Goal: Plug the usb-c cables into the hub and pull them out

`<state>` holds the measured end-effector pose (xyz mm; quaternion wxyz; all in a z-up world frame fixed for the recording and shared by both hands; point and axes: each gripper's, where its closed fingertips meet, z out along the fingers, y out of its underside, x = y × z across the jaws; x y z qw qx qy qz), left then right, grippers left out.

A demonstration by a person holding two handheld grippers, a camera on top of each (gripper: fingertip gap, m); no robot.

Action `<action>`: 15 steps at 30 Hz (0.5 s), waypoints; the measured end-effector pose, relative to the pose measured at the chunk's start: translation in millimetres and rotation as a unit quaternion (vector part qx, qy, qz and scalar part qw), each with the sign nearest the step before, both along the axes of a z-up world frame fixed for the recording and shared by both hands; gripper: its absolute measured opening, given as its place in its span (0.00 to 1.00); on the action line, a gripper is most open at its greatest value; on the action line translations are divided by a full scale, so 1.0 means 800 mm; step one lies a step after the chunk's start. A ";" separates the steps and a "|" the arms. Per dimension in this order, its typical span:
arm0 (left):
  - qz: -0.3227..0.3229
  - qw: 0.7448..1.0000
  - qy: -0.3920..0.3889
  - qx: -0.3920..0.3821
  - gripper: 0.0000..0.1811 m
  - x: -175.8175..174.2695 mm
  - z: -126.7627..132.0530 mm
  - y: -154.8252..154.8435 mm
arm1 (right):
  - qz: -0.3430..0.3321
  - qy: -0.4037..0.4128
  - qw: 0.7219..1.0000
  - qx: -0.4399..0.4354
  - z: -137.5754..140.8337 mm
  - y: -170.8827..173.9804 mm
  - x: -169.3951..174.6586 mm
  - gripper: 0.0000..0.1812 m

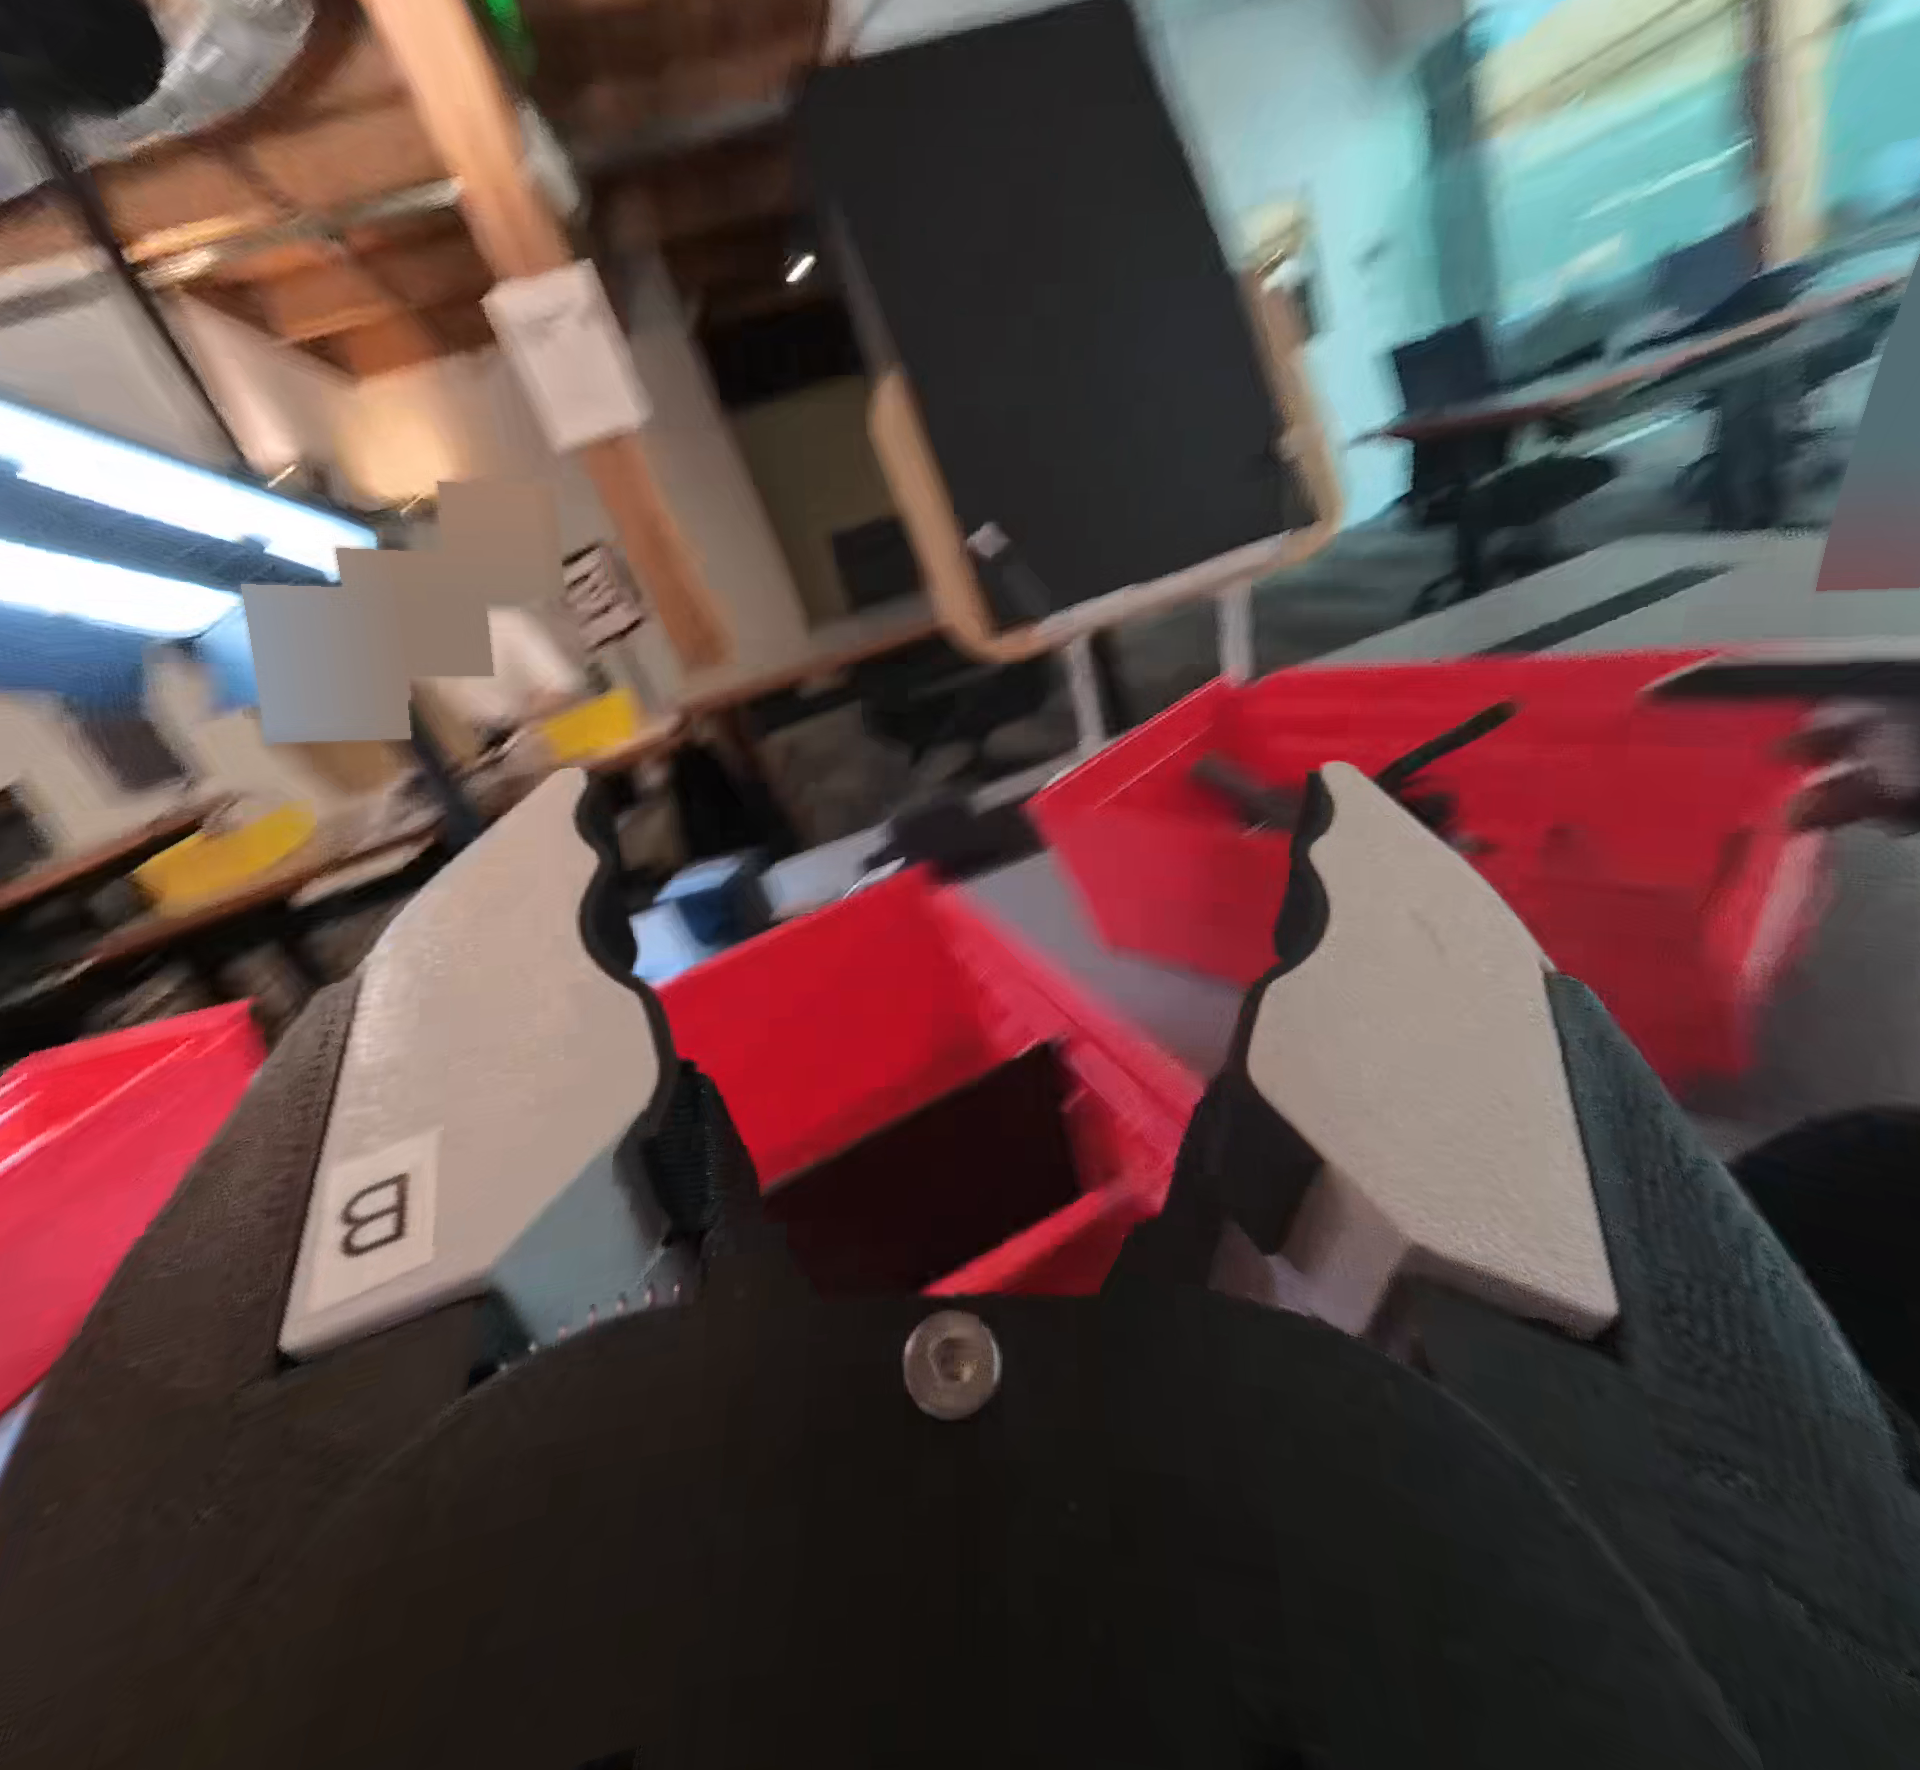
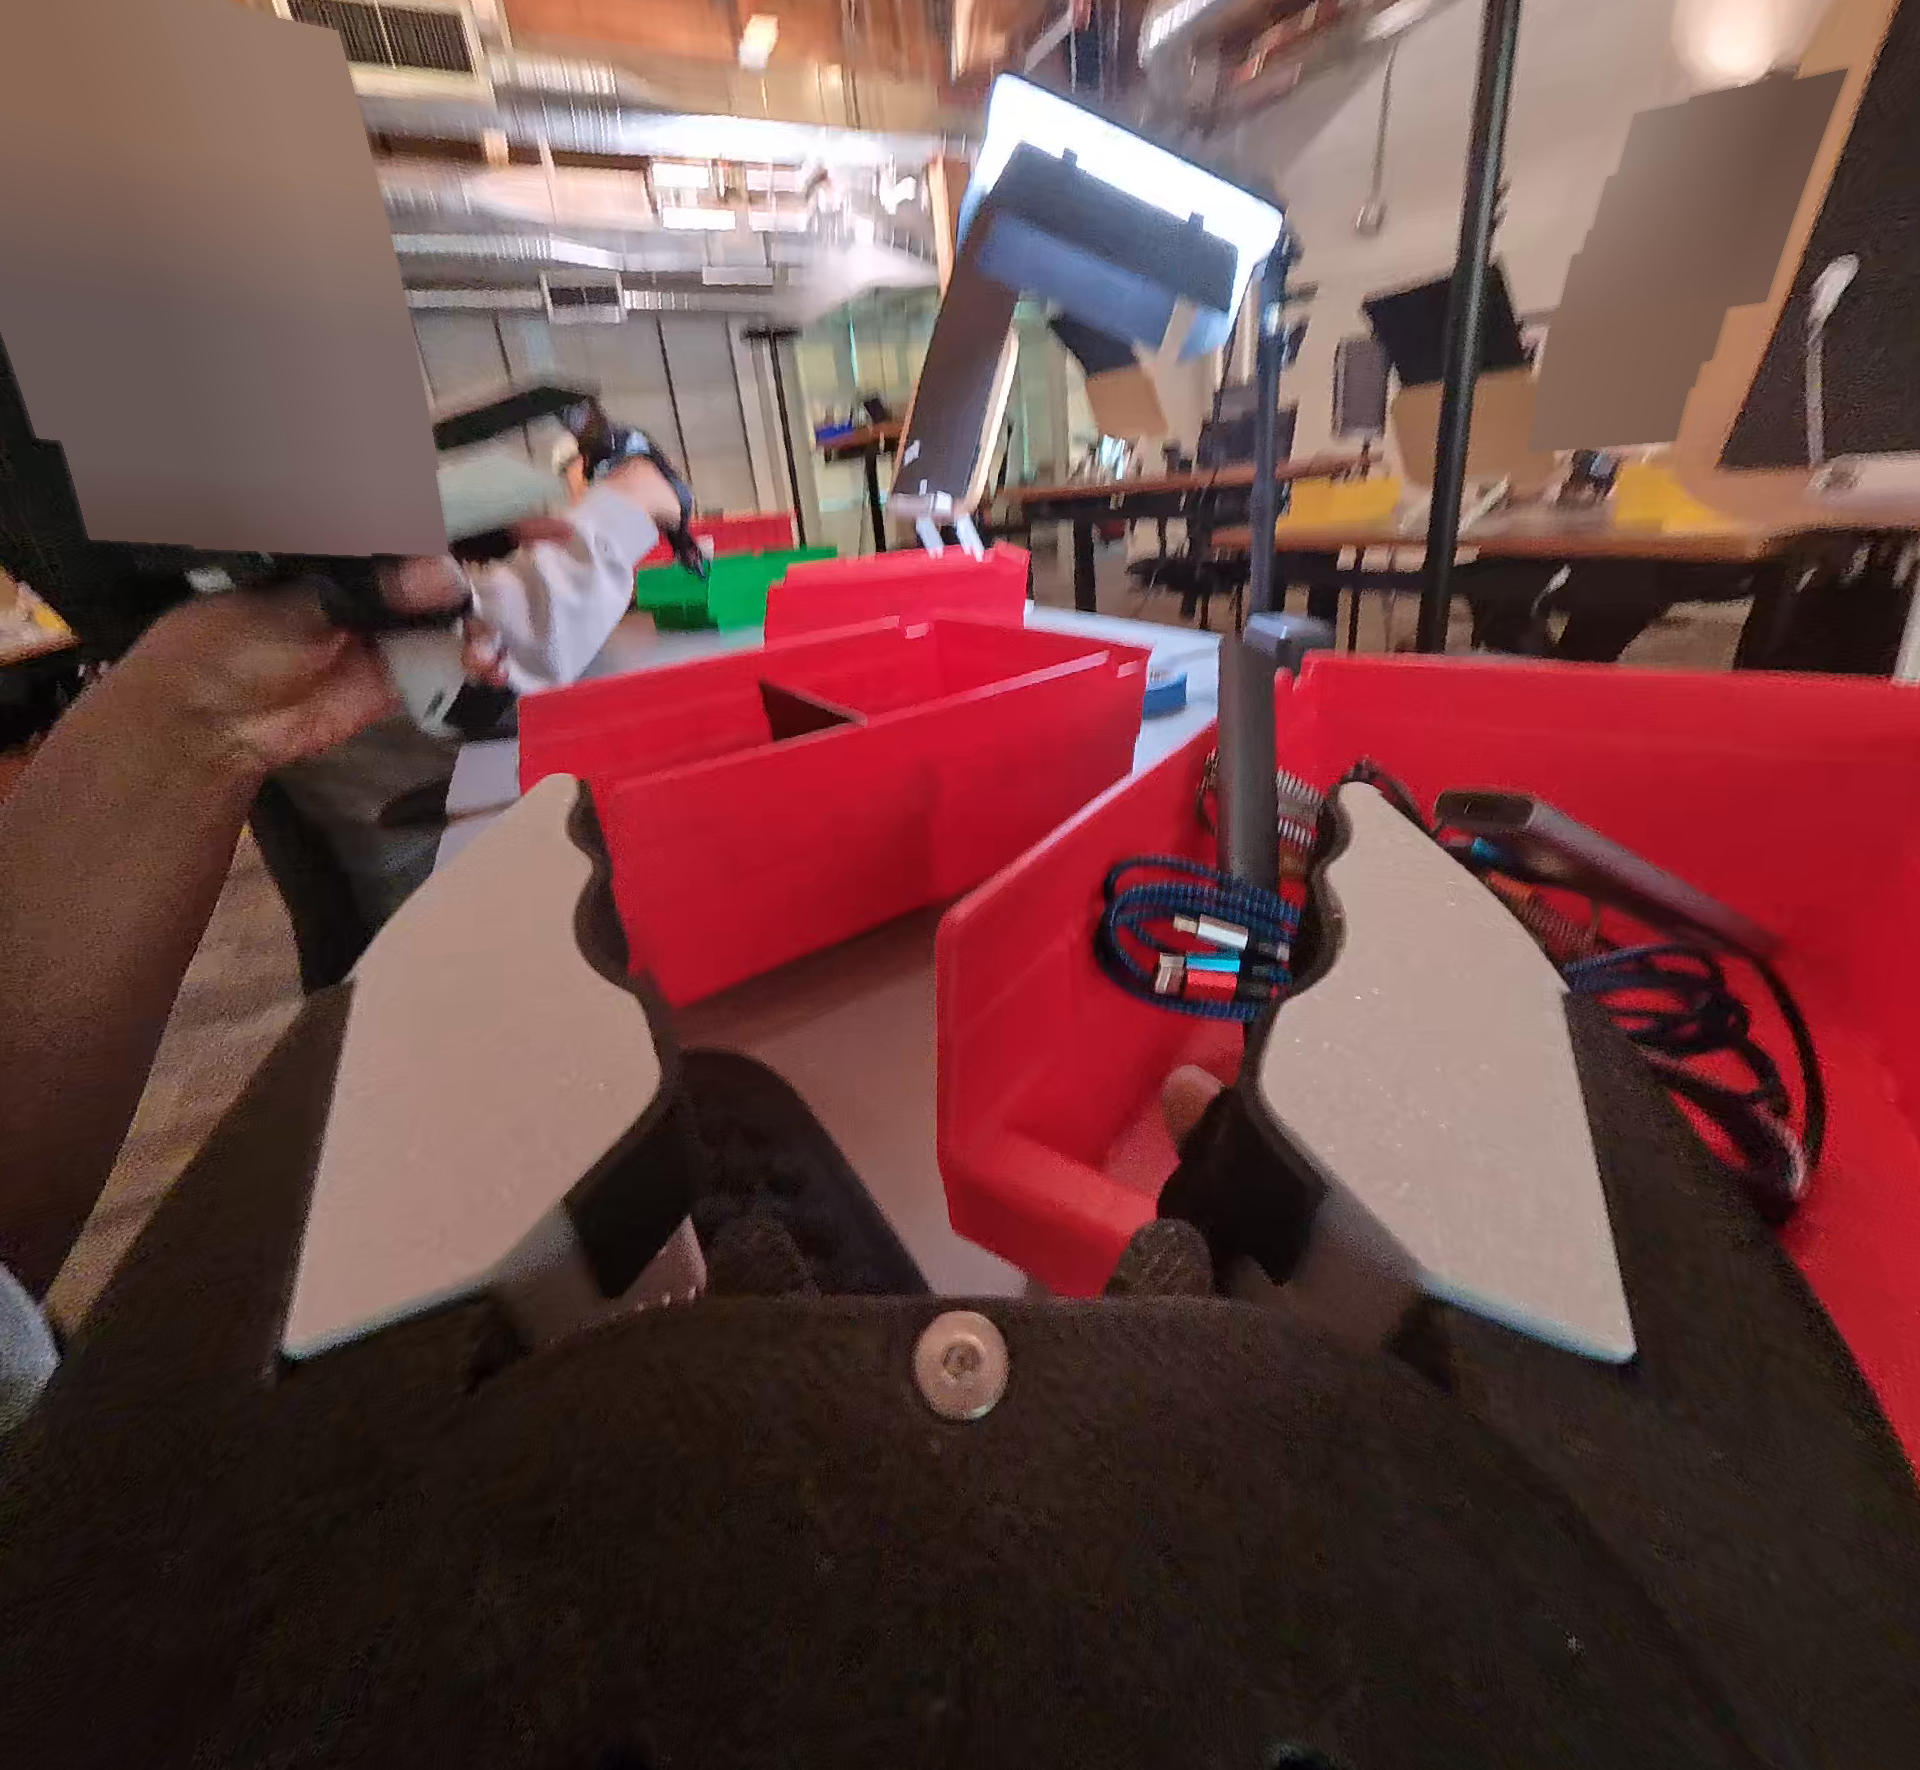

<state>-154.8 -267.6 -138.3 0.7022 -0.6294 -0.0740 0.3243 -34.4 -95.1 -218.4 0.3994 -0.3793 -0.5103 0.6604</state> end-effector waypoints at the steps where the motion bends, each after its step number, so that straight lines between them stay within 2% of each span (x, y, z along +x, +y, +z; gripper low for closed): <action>1: 0.049 0.999 -0.014 -0.019 0.69 -0.025 -0.011 -0.030 | -0.006 0.025 1.000 -0.006 0.009 0.001 0.003 0.71; 4: 0.185 0.980 -0.050 -0.057 0.70 -0.085 -0.048 -0.129 | -0.023 0.101 0.995 -0.013 0.034 0.005 0.016 0.74; 6: 0.213 0.970 -0.112 -0.046 0.70 -0.109 -0.079 -0.175 | -0.024 0.136 0.990 -0.014 0.046 0.005 0.025 0.76; 8: 0.160 0.964 -0.211 -0.009 0.70 -0.115 -0.110 -0.183 | -0.029 0.157 0.987 -0.016 0.053 0.007 0.030 0.80; 10: 0.088 0.953 -0.290 0.010 0.70 -0.110 -0.133 -0.175 | -0.035 0.175 0.984 -0.018 0.059 0.009 0.034 0.80; 12: 0.065 0.946 -0.317 0.020 0.69 -0.111 -0.144 -0.171 | -0.044 0.188 0.981 -0.017 0.063 0.011 0.037 0.80; 15: 0.045 0.947 -0.319 -0.013 0.59 -0.106 -0.156 -0.161 | -0.048 0.192 0.980 -0.008 0.063 0.010 0.037 0.80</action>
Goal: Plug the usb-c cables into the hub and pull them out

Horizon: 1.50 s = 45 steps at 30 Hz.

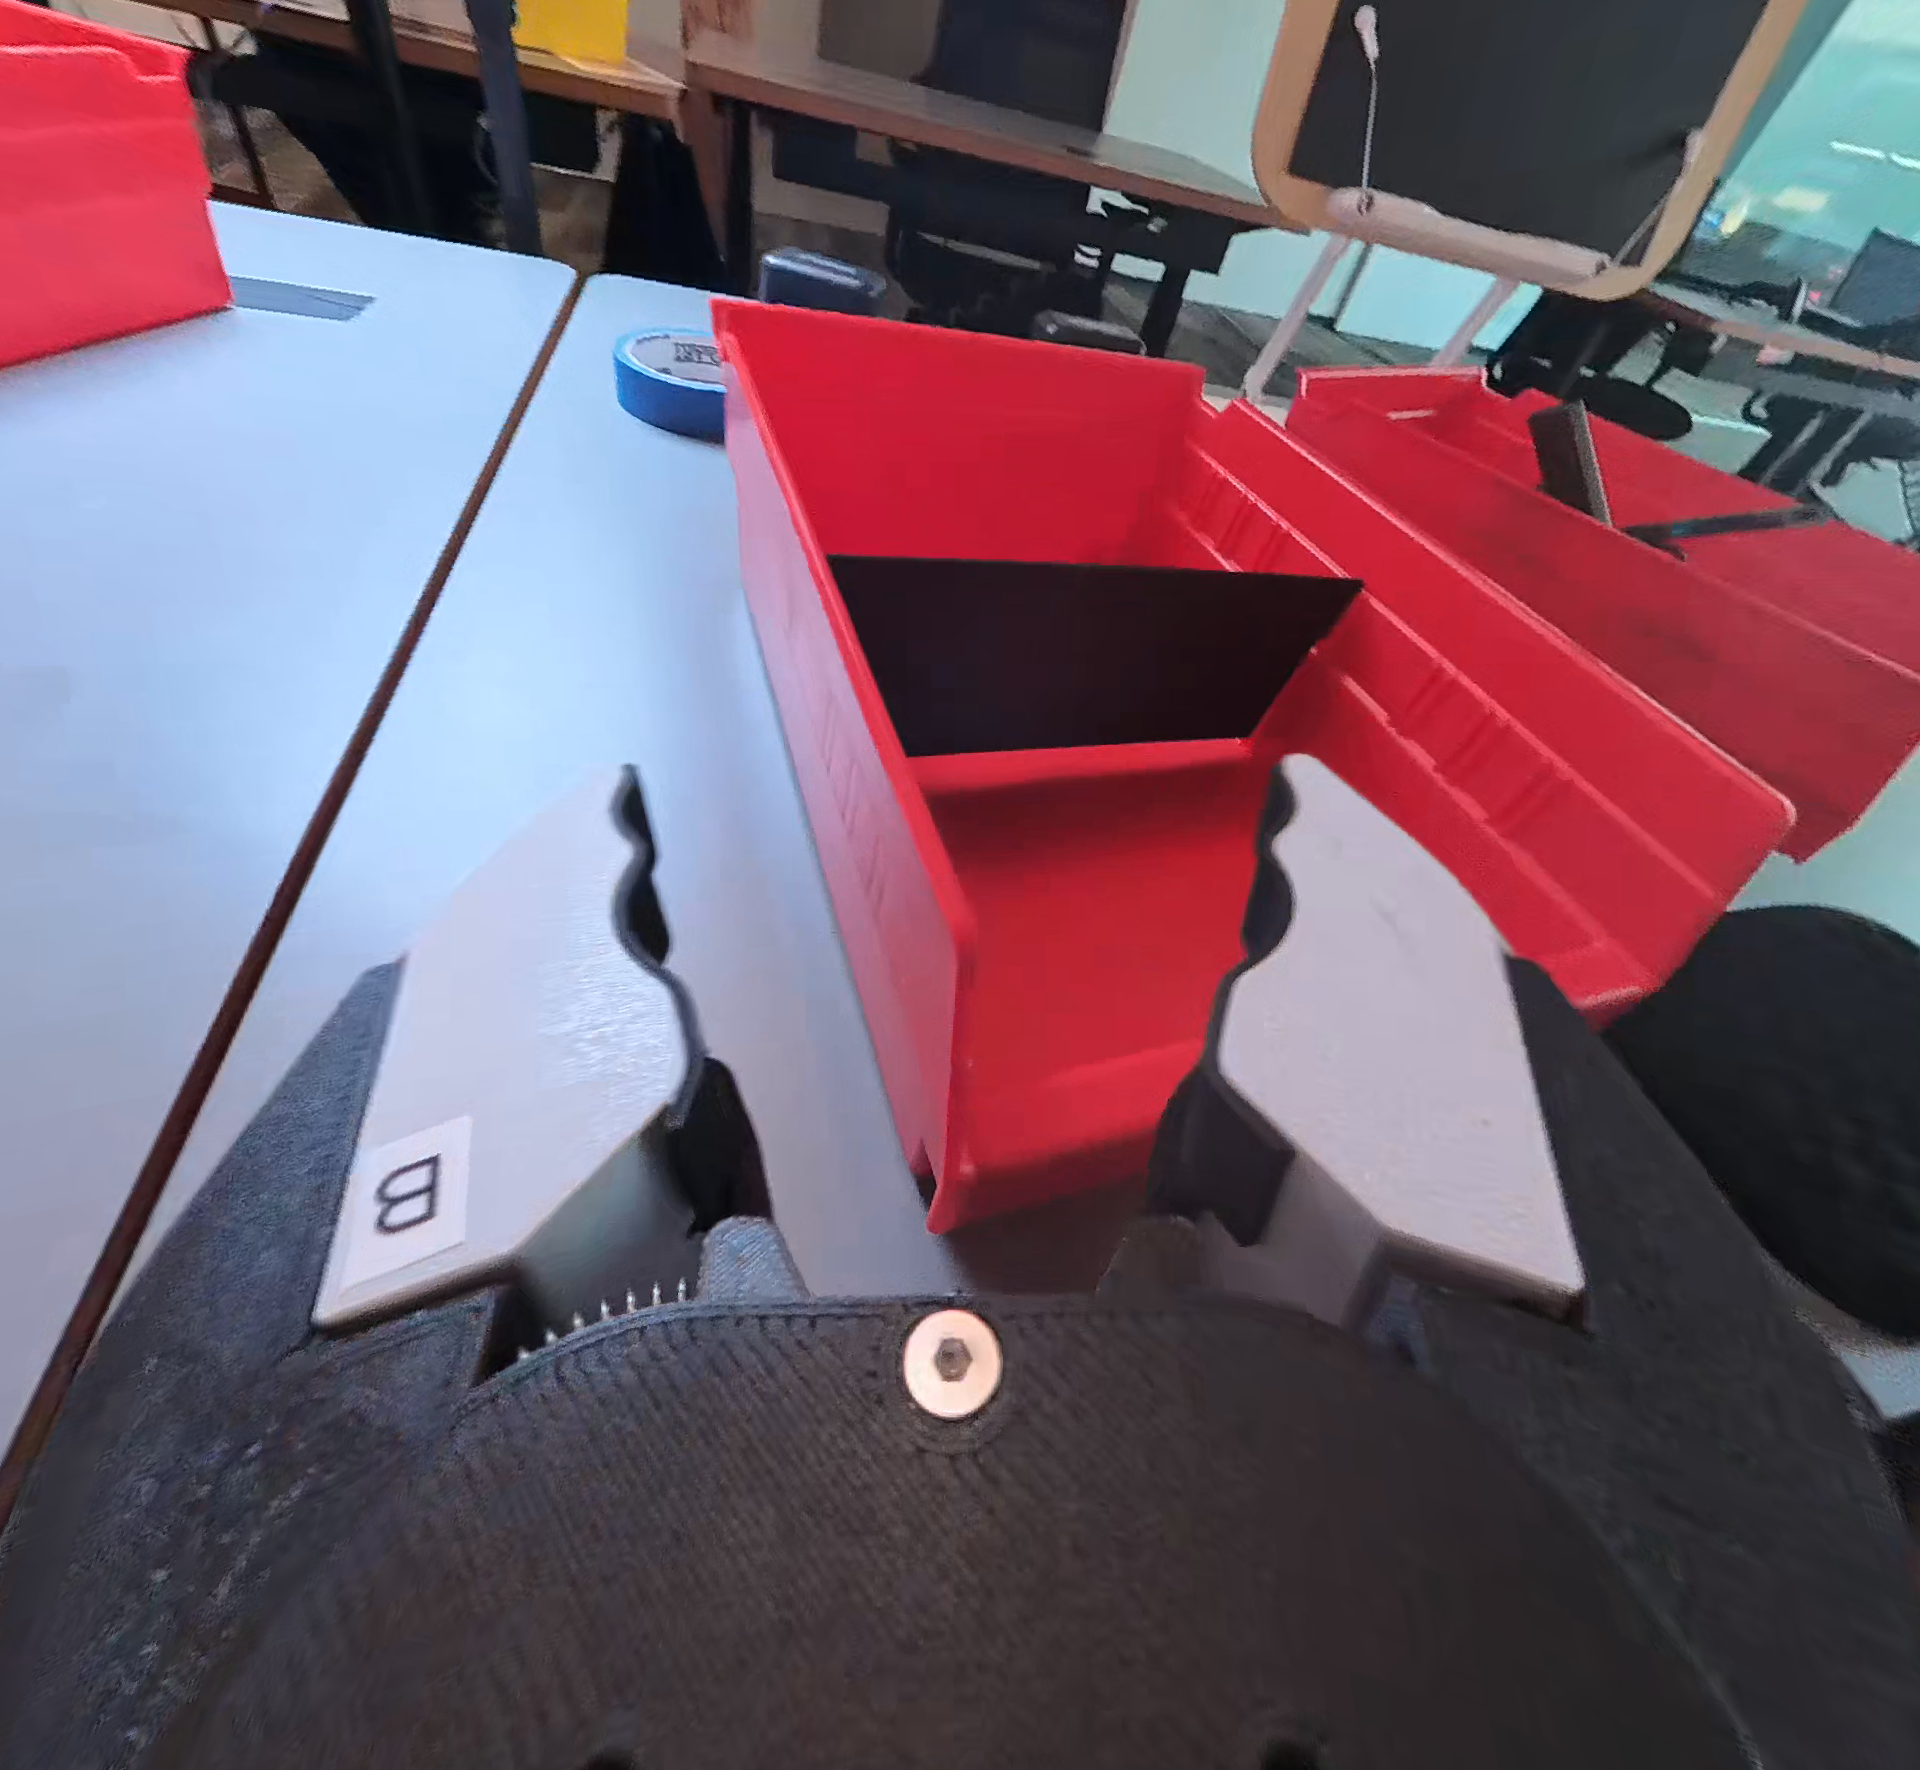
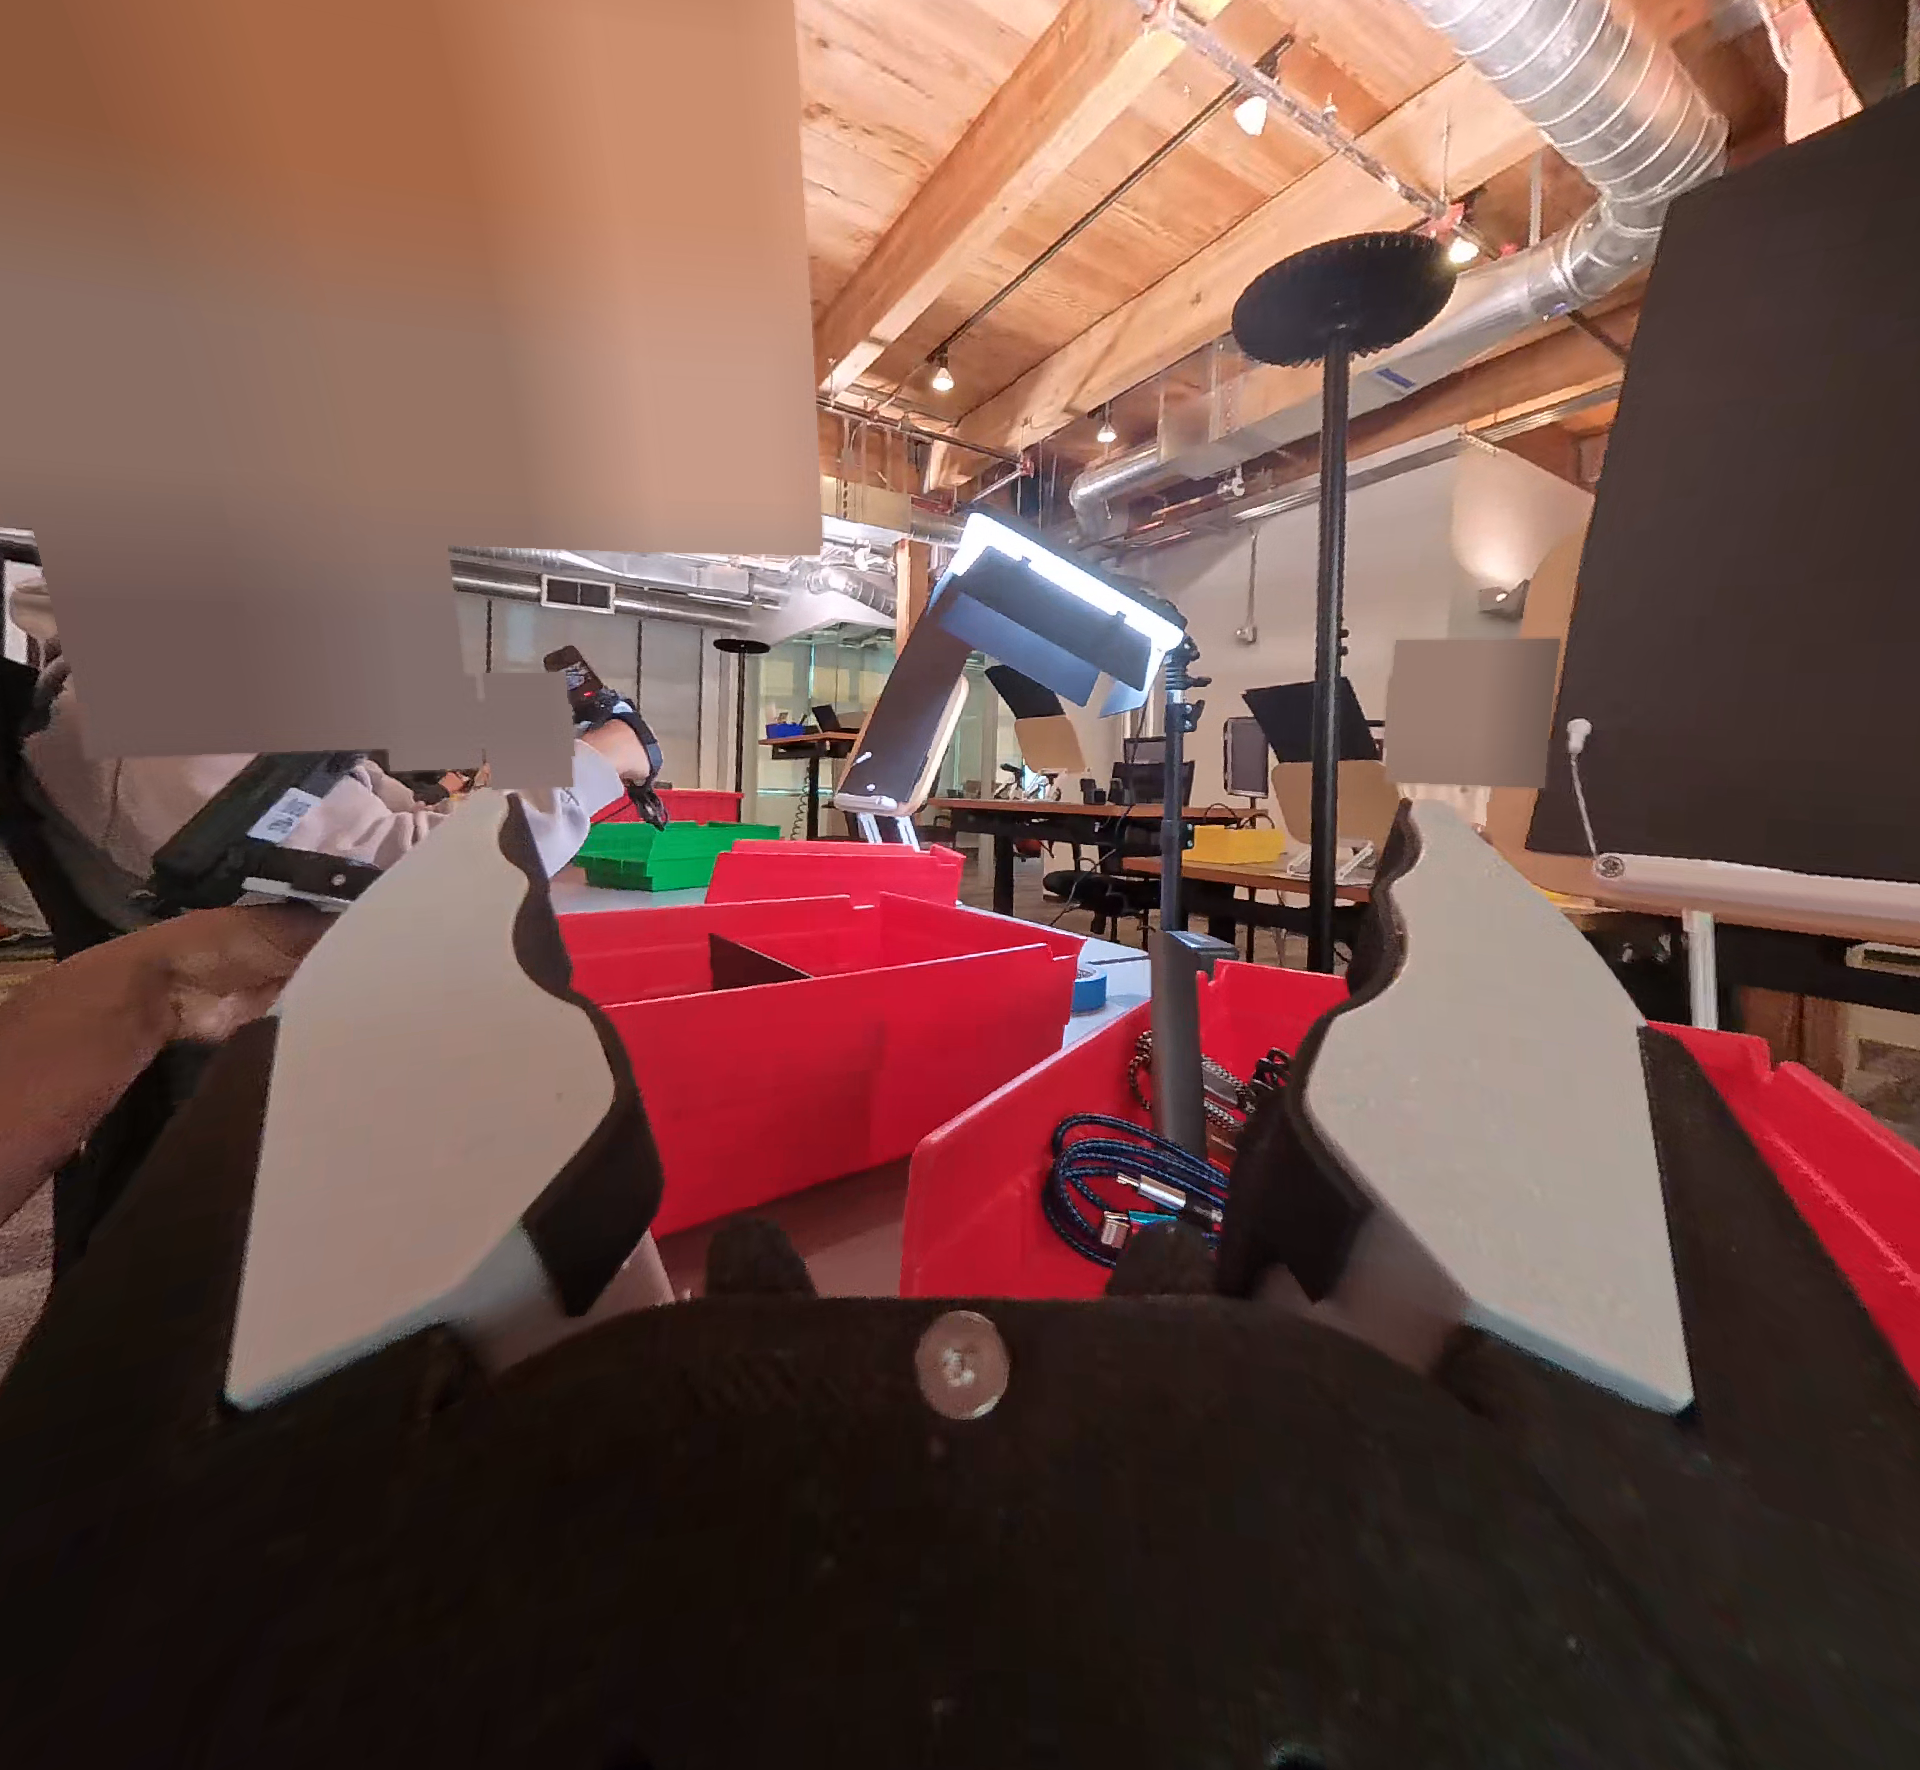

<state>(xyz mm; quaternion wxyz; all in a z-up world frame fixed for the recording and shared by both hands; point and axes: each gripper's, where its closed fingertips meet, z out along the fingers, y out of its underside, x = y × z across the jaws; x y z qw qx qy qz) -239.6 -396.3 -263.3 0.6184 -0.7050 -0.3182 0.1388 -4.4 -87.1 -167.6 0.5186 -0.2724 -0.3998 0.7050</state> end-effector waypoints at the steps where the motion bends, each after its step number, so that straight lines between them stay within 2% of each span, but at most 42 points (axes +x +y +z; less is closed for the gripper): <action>1: -0.012 1.000 -0.001 -0.004 0.51 0.003 -0.002 0.004 | 0.006 0.000 1.000 0.000 0.000 -0.003 0.000 0.80; 4: -0.036 0.999 -0.008 -0.008 0.30 0.010 -0.005 0.015 | 0.031 -0.001 1.000 -0.004 0.000 -0.013 0.001 0.80; 5: -0.025 1.000 -0.008 -0.016 0.26 0.007 -0.006 0.013 | 0.035 -0.002 0.999 -0.002 -0.001 -0.016 0.002 0.80; 9: -0.033 0.998 -0.035 -0.040 0.23 0.016 -0.010 0.016 | 0.030 0.037 0.999 -0.017 0.023 -0.043 0.018 0.76; 11: -0.072 0.994 -0.054 -0.056 0.23 0.035 -0.011 0.023 | 0.039 0.056 0.998 -0.017 0.035 -0.079 0.026 0.70; 12: -0.097 0.991 -0.061 -0.065 0.22 0.047 -0.012 0.028 | 0.037 0.042 0.998 0.004 0.031 -0.100 0.021 0.71; 13: -0.112 0.989 -0.063 -0.077 0.26 0.055 -0.013 0.032 | 0.036 0.017 0.999 0.029 0.023 -0.120 0.010 0.70; 15: -0.048 0.992 -0.056 -0.106 0.61 0.035 -0.020 0.027 | 0.029 -0.064 0.996 0.062 -0.008 -0.145 -0.024 0.67; 16: -0.019 0.990 -0.057 -0.126 0.72 0.026 -0.027 0.023 | 0.024 -0.117 0.990 0.073 -0.030 -0.151 -0.044 0.65; 18: -0.036 0.991 -0.063 -0.110 0.75 0.029 -0.027 0.036 | 0.010 -0.228 0.969 0.090 -0.078 -0.153 -0.077 0.49; 21: -0.080 0.986 -0.076 -0.124 0.75 0.044 -0.036 0.058 | -0.020 -0.343 0.935 0.083 -0.123 -0.141 -0.112 0.42; 24: -0.104 0.973 -0.095 -0.184 0.74 0.059 -0.056 0.067 | -0.026 -0.398 0.916 0.051 -0.136 -0.128 -0.132 0.39; 25: -0.118 0.970 -0.095 -0.191 0.69 0.064 -0.057 0.072 | -0.024 -0.411 0.910 0.042 -0.141 -0.125 -0.137 0.36; 26: -0.131 0.969 -0.090 -0.189 0.58 0.068 -0.054 0.077 | -0.019 -0.427 0.904 0.036 -0.146 -0.124 -0.140 0.33; 27: -0.128 0.970 -0.088 -0.186 0.54 0.067 -0.051 0.080 | -0.013 -0.440 0.897 0.035 -0.151 -0.125 -0.143 0.31; 28: -0.120 0.970 -0.084 -0.192 0.51 0.065 -0.050 0.078 | -0.009 -0.450 0.892 0.038 -0.155 -0.125 -0.146 0.25; 29: -0.107 0.970 -0.071 -0.207 0.45 0.061 -0.050 0.074 | -0.002 -0.459 0.887 0.046 -0.159 -0.126 -0.149 0.14; 30: -0.089 0.969 -0.055 -0.224 0.37 0.055 -0.047 0.067 | 0.007 -0.467 0.882 0.058 -0.162 -0.129 -0.150 0.07; 31: -0.073 0.968 -0.038 -0.236 0.28 0.052 -0.042 0.060 | 0.006 -0.466 0.882 0.074 -0.163 -0.129 -0.151 0.07; 32: -0.064 0.968 -0.026 -0.240 0.23 0.051 -0.036 0.055 | -0.001 -0.458 0.883 0.100 -0.162 -0.130 -0.152 0.06; 34: -0.046 0.964 -0.019 -0.260 0.20 0.052 -0.032 0.051 | -0.034 -0.431 0.887 0.162 -0.157 -0.130 -0.152 0.05; 37: -0.017 0.951 0.018 -0.307 0.14 0.051 -0.021 0.044 | -0.093 -0.354 0.902 0.231 -0.129 -0.132 -0.148 0.05; 41: -0.012 0.961 0.048 -0.273 0.13 0.059 0.009 0.051 | -0.120 -0.282 0.920 0.244 -0.087 -0.127 -0.137 0.04; 45: 0.001 0.967 0.095 -0.234 0.12 0.064 0.041 0.066 | -0.174 -0.205 0.921 0.281 -0.044 -0.117 -0.123 0.04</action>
